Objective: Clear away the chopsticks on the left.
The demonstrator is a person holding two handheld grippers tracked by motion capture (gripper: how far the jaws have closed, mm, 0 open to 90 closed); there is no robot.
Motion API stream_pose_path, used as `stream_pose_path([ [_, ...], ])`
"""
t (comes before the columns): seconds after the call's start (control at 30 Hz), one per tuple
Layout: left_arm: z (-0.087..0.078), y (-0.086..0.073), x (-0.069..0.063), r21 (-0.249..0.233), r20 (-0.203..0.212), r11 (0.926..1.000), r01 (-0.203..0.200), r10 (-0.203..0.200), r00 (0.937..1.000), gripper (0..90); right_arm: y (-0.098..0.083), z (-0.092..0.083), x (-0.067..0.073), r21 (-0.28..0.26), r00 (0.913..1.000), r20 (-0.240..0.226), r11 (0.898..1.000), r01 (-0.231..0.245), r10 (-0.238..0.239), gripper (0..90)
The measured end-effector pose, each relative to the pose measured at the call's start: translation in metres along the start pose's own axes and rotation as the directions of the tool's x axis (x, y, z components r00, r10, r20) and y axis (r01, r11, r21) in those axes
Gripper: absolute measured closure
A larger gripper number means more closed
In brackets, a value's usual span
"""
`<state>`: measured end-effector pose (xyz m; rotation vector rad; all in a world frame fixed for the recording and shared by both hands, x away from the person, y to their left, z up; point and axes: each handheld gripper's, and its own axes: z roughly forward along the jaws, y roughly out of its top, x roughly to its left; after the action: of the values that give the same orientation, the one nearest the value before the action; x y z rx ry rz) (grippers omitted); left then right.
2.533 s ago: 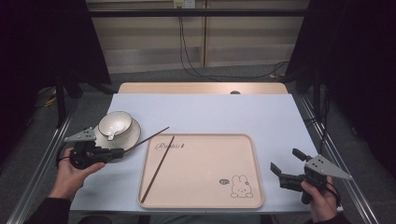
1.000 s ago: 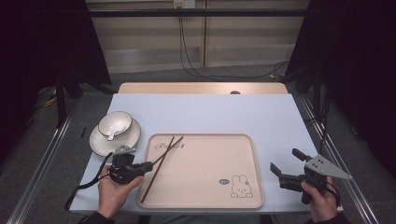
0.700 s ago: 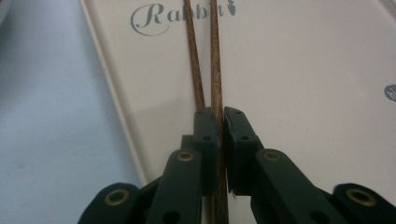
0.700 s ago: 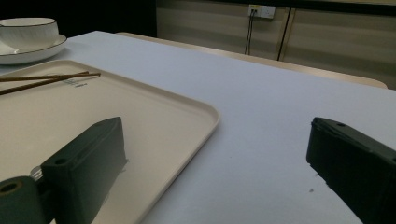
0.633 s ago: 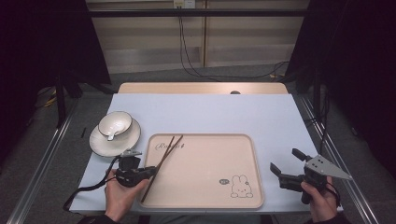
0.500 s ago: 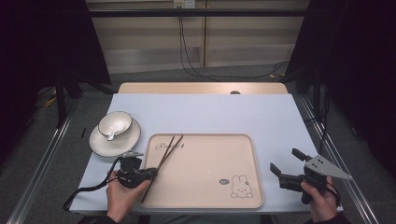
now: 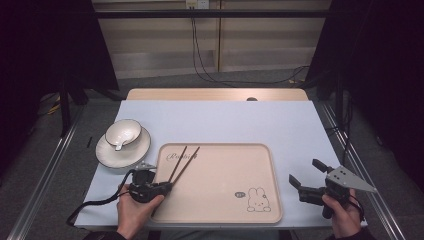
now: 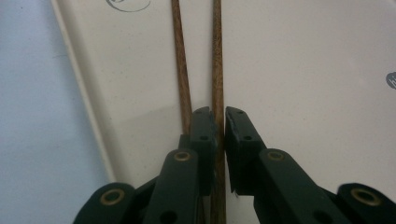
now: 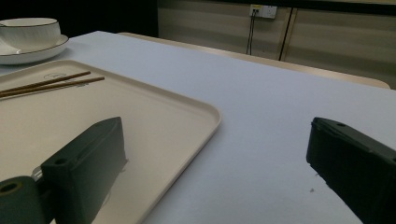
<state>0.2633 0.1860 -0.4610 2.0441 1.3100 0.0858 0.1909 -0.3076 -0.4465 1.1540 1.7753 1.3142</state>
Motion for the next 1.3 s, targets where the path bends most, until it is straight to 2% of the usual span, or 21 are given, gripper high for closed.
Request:
stream_pose_path([
  [0.2,0.000,0.000,-0.001,-0.007,0.040,1.0000,-0.007,0.007,0.9992,81.2,0.000,0.000,0.000,-0.001,1.0000,-0.001,1.000,0.000,0.000,4.3],
  [0.37,-0.001,0.000,0.000,-0.006,0.045,0.9998,-0.021,0.021,0.9988,79.8,0.000,0.000,0.000,-0.005,1.0000,0.000,1.000,0.004,-0.004,4.3],
  [0.53,-0.002,0.002,0.001,-0.045,0.086,0.9969,-0.064,0.068,0.9939,77.6,0.000,0.000,0.000,-0.004,1.0000,-0.002,1.000,0.002,-0.002,4.3],
  [0.6,-0.004,0.004,0.001,-0.063,0.102,0.9943,-0.087,0.093,0.9905,73.9,0.000,0.000,0.000,-0.004,1.0000,-0.002,1.000,0.002,-0.002,4.3],
  [0.63,-0.004,0.004,0.001,-0.063,0.102,0.9943,-0.087,0.093,0.9905,71.8,0.000,0.000,0.000,-0.004,1.0000,-0.002,1.000,0.002,-0.002,4.3],
  [0.67,-0.007,0.005,0.002,-0.101,0.115,0.9895,-0.104,0.115,0.9867,68.1,0.000,0.000,0.000,-0.004,1.0000,-0.002,1.000,0.002,-0.002,4.3],
  [0.7,-0.007,0.005,0.002,-0.101,0.115,0.9895,-0.104,0.115,0.9867,65.1,0.000,0.000,0.000,-0.005,1.0000,-0.002,1.000,0.001,-0.001,4.3],
  [0.73,-0.011,0.006,0.003,-0.130,0.115,0.9844,-0.118,0.134,0.9843,61.0,0.000,0.000,0.000,-0.005,1.0000,-0.002,1.000,0.000,0.000,4.3],
  [0.77,-0.011,0.006,0.003,-0.130,0.115,0.9844,-0.118,0.134,0.9843,56.3,0.000,0.000,0.000,-0.005,1.0000,-0.002,1.000,0.000,0.000,4.3],
  [0.8,-0.018,0.008,0.006,-0.171,0.106,0.9727,-0.156,0.176,0.9787,49.6,0.000,0.000,-0.001,-0.005,1.0000,-0.002,1.000,0.002,-0.002,4.3],
  [0.83,-0.021,0.009,0.008,-0.188,0.103,0.9672,-0.171,0.193,0.9758,46.8,0.000,0.000,-0.001,-0.006,1.0000,-0.001,1.000,0.002,-0.002,4.3],
  [0.87,-0.024,0.009,0.009,-0.212,0.098,0.9582,-0.192,0.216,0.9713,43.6,0.000,0.000,-0.001,-0.005,1.0000,-0.001,1.000,0.001,-0.001,4.3],
  [0.9,-0.029,0.009,0.011,-0.232,0.082,0.9497,-0.210,0.234,0.9688,38.0,0.000,0.000,0.000,-0.004,1.0000,-0.001,1.000,-0.001,0.001,4.3],
  [0.93,-0.031,0.010,0.012,-0.244,0.079,0.9451,-0.217,0.243,0.9669,32.2,0.000,0.000,0.000,-0.004,1.0000,-0.001,1.000,-0.002,0.002,4.3],
  [1.0,-0.036,0.010,0.014,-0.271,0.071,0.9306,-0.246,0.274,0.9590,27.4,0.000,0.000,0.000,-0.005,1.0000,0.001,1.000,0.001,-0.001,4.3],
  [1.03,-0.040,0.010,0.015,-0.284,0.051,0.9212,-0.266,0.292,0.9551,25.4,0.000,0.000,0.000,-0.004,1.0000,0.000,1.000,0.001,-0.001,4.3],
  [1.07,-0.042,0.009,0.016,-0.288,0.047,0.9170,-0.276,0.302,0.9522,22.8,0.000,0.000,0.000,-0.004,1.0000,0.002,1.000,0.002,-0.002,4.3],
  [1.13,-0.044,0.009,0.018,-0.295,0.049,0.9142,-0.277,0.305,0.9512,17.4,0.000,0.000,0.000,-0.003,1.0000,0.002,1.000,-0.002,0.002,4.3],
  [1.2,-0.049,0.011,0.022,-0.303,0.026,0.9089,-0.287,0.308,0.9509,11.7,0.000,0.000,0.000,-0.004,1.0000,0.003,1.000,-0.001,0.001,4.3],
  [1.23,-0.052,0.011,0.025,-0.308,0.020,0.9042,-0.296,0.317,0.9480,11.3,0.000,0.000,0.000,-0.004,1.0000,0.003,1.000,-0.002,0.002,4.3],
  [1.3,-0.056,0.011,0.029,-0.326,0.003,0.8980,-0.296,0.314,0.9495,9.3,0.000,0.000,0.000,-0.007,1.0000,0.009,1.000,0.000,0.000,4.3],
])
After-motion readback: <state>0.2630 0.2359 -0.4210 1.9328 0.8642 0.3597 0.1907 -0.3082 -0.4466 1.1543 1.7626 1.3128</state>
